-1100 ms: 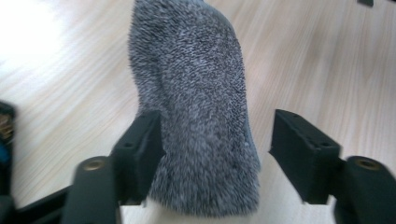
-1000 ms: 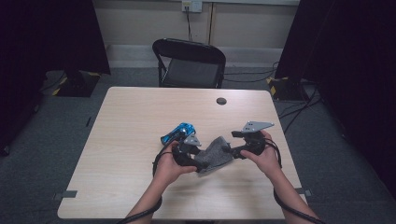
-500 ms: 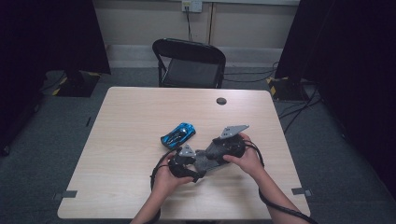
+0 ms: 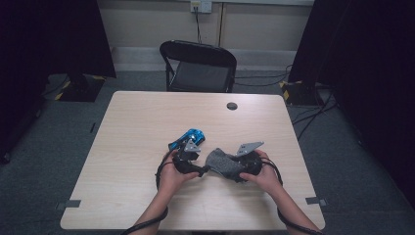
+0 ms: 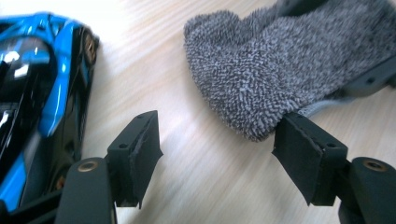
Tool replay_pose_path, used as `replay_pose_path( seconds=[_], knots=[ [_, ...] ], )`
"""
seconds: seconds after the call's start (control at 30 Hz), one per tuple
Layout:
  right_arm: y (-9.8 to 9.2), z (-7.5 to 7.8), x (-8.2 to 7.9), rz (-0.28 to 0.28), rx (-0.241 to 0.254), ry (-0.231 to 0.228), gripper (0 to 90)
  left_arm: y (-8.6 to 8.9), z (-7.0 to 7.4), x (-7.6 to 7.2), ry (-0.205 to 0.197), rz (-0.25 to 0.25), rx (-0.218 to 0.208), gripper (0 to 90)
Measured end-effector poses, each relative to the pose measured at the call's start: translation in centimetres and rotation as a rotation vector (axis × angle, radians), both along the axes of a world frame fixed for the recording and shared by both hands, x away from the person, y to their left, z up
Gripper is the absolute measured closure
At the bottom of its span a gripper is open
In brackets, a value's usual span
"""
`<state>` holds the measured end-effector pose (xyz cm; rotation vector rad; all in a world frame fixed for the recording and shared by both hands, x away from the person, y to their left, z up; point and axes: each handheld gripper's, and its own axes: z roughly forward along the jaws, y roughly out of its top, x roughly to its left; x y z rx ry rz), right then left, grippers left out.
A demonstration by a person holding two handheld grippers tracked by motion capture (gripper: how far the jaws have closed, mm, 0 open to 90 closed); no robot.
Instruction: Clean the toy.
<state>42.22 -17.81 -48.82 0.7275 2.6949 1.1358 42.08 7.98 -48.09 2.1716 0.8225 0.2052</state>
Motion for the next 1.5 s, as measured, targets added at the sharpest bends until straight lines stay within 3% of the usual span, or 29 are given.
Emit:
replay_pose_path(
  seconds=[0.13, 0.23, 0.4, 0.5, 0.57, 0.7, 0.77, 0.9, 1.0, 1.17, 1.27, 1.5],
  knots=[
    [-0.4, -0.7, -0.4, -0.039, 0.025, -0.028, 30.7, 0.5, 1.5, 0.8, -0.023, -0.018, -0.003, 29.7],
    [-0.3, -0.8, -0.6, -0.049, 0.015, -0.053, 32.6, 1.4, 3.0, 2.0, -0.04, 0.005, 0.001, 26.2],
    [-0.2, -1.0, -0.9, -0.069, 0.019, -0.072, 32.5, 3.6, 4.3, 4.4, -0.048, 0.057, 0.066, 22.0],
    [-0.2, -1.3, -1.1, -0.067, 0.028, -0.092, 32.5, 4.6, 3.9, 5.9, -0.03, 0.077, 0.079, 22.8],
    [-0.3, -1.5, -1.2, -0.065, 0.037, -0.102, 32.5, 4.9, 3.4, 6.8, -0.01, 0.101, 0.065, 21.7],
    [-0.3, -1.5, -1.2, -0.068, 0.036, -0.105, 32.5, 4.7, 2.3, 8.2, 0.022, 0.122, 0.04, 18.8],
    [-0.3, -1.5, -1.3, -0.069, 0.033, -0.109, 32.5, 4.2, 2.0, 8.6, 0.039, 0.113, 0.048, 18.4],
    [-0.2, -1.5, -1.4, -0.073, 0.028, -0.114, 32.5, 3.7, 1.5, 8.9, 0.035, 0.089, 0.1, 17.3],
    [-0.2, -1.5, -1.3, -0.073, 0.031, -0.112, 32.5, 3.9, 1.1, 9.1, 0.028, 0.1, 0.095, 16.7],
    [-0.2, -1.5, -1.4, -0.074, 0.027, -0.114, 32.5, 4.0, -0.1, 9.2, 0.051, 0.097, 0.148, 16.8],
    [-0.2, -1.5, -1.4, -0.075, 0.027, -0.114, 32.5, 4.1, -0.6, 9.3, 0.061, 0.106, 0.127, 17.9],
    [-0.2, -1.5, -1.4, -0.077, 0.026, -0.117, 32.5, 4.2, -1.1, 9.4, 0.064, 0.109, 0.138, 18.0]
  ],
)
